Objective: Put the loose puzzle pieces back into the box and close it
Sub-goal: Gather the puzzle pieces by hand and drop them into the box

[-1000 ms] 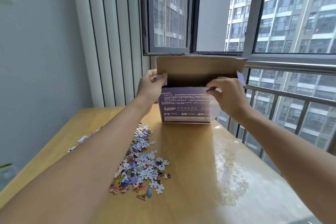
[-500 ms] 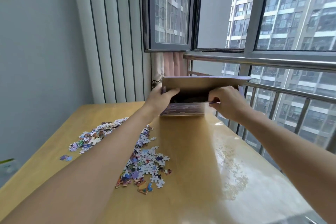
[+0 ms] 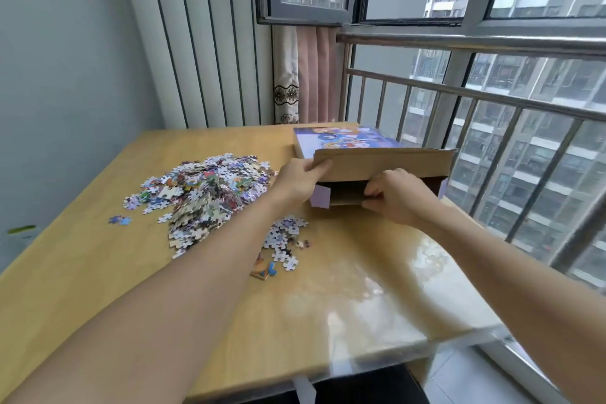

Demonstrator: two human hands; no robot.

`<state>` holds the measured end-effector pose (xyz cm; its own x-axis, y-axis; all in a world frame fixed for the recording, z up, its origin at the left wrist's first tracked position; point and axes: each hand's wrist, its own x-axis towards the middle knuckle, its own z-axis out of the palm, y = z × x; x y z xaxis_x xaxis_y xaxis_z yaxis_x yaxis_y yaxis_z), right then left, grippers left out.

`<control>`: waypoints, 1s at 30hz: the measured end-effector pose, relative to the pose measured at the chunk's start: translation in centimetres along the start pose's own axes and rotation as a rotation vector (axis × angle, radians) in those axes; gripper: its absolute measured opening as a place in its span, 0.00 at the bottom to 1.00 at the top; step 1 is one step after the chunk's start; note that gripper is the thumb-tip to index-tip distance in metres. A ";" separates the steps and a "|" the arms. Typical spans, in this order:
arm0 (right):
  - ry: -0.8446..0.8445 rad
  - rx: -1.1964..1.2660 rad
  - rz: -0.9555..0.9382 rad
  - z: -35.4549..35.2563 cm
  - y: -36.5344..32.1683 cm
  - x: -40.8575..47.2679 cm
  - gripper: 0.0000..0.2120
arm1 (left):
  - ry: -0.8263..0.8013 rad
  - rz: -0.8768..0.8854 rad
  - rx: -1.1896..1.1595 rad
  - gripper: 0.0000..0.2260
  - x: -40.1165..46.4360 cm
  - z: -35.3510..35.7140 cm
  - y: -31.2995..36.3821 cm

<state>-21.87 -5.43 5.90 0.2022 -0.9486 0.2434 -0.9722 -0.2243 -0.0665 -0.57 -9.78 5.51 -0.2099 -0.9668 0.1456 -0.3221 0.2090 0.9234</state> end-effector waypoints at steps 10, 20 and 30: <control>-0.237 0.335 -0.194 0.1 -10.1 -1.0 0.14 | -0.213 0.089 0.224 0.07 -2.6 -3.7 -1.2; -0.305 0.389 0.052 2.5 -15.7 0.6 0.35 | 0.428 0.174 0.364 0.07 -7.3 -13.5 -7.1; -0.404 0.398 0.031 3.5 -19.7 11.0 0.65 | 0.527 -0.034 0.507 0.16 -7.2 -17.7 -12.1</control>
<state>-0.03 -12.27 6.47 0.2794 -0.9486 -0.1484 -0.8747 -0.1878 -0.4467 21.21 -7.94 -0.41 0.2388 -0.8896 0.3894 -0.7352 0.0963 0.6710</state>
